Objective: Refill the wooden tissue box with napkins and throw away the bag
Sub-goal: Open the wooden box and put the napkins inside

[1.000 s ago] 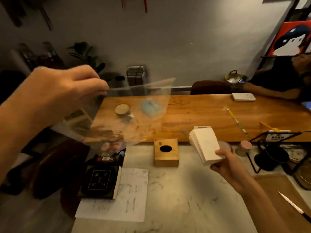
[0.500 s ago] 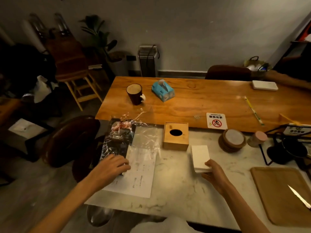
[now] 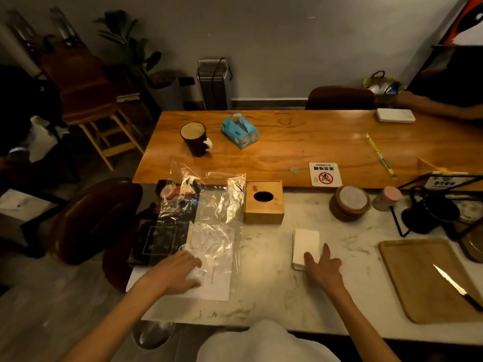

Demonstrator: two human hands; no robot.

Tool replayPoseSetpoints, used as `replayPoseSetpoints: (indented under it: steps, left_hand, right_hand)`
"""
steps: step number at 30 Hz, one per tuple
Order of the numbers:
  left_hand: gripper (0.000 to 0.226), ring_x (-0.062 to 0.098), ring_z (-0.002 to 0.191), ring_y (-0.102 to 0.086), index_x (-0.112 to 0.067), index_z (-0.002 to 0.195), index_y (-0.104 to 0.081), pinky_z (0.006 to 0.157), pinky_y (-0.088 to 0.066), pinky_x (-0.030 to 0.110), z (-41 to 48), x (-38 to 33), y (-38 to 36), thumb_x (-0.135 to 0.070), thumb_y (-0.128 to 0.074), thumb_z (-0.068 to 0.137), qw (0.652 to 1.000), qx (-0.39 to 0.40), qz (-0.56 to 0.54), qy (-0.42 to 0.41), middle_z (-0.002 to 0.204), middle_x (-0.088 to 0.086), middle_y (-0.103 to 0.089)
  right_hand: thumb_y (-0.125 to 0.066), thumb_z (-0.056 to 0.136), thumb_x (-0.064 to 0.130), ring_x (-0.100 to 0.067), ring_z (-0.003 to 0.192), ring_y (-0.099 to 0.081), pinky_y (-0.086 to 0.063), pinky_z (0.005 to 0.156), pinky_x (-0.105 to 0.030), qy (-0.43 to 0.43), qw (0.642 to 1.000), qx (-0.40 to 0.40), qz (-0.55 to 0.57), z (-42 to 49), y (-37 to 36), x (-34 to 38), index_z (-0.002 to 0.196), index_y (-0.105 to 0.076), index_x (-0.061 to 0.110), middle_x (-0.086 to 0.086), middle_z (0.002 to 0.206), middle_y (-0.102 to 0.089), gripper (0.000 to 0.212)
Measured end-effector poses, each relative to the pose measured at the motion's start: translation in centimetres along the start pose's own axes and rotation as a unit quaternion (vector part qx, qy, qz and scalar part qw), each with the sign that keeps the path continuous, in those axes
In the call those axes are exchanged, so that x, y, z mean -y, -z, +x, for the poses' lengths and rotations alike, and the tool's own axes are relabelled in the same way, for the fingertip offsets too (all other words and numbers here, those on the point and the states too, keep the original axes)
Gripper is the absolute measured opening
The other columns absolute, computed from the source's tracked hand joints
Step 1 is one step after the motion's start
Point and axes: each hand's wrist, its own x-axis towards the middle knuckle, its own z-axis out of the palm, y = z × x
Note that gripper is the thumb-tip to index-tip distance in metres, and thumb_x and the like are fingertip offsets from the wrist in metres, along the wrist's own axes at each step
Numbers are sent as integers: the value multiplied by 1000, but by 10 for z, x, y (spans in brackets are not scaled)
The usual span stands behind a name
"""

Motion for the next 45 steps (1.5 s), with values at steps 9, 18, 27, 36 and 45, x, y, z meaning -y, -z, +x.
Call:
replayPoseSetpoints:
  steps: [9,18,27,36,45]
  left_hand:
    - [62,24,135,-43,-19,144,-41,114,-34,46,130,-74,71,-57,-40,96,768,-137,-621,69,149,5,-44]
    - [84,19,124,-57,-26,137,-53,108,-42,41,174,-80,25,-83,-24,83,693,-48,-716,76,136,3,-60]
    - [76,9,146,-22,-44,149,-22,123,-7,43,42,-110,-71,-81,-27,83,614,53,-785,68,158,-16,-26]
    - [53,6,141,-34,-35,150,-26,121,-20,35,3,-132,-98,-45,-35,99,609,23,-789,82,155,-12,-35]
    - [56,5,142,-25,-28,153,-19,101,-32,3,2,-120,-98,-11,-40,103,751,-51,-658,20,156,-13,-25]
  right_hand:
    - [-19,99,58,-21,150,-13,-10,120,-39,130,946,96,281,27,21,113,155,-10,20,0,163,-12,69]
    - [-13,93,69,-19,127,-53,-39,110,-36,107,922,209,309,29,-8,113,143,-45,22,-2,138,-58,75]
    - [-11,102,50,12,97,-64,-48,70,-4,60,898,269,344,-81,-17,22,123,-55,32,22,112,-67,52]
    - [-18,100,55,13,117,-53,-43,89,-8,94,911,267,299,-110,-27,-20,131,-44,47,31,128,-57,41]
    - [-83,73,33,-31,143,-34,-42,109,-44,438,826,44,-353,-98,-27,-29,148,-37,19,-13,157,-32,89]
